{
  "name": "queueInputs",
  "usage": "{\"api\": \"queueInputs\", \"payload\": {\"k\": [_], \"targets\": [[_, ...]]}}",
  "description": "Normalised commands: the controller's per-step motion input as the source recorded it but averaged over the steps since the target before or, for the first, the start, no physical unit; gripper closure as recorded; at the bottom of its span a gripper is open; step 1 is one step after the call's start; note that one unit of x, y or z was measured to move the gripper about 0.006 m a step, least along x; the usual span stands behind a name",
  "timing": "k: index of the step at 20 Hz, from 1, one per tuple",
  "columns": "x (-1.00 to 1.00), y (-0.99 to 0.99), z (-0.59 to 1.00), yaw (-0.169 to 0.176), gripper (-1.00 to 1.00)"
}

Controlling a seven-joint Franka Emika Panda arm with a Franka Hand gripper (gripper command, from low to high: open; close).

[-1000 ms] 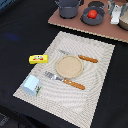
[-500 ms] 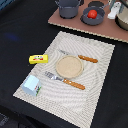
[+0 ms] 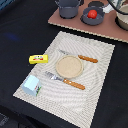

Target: Interact with the objects in diverse but meaningful ways.

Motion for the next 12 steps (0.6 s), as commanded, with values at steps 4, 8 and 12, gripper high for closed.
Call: {"api": "queueInputs", "payload": {"k": [4, 8, 12], "targets": [[-1.0, 0.27, -0.12, 0.0, 1.0], [-1.0, 0.24, -0.14, 0.0, 1.0], [-1.0, 0.24, -0.15, 0.0, 1.0]]}}
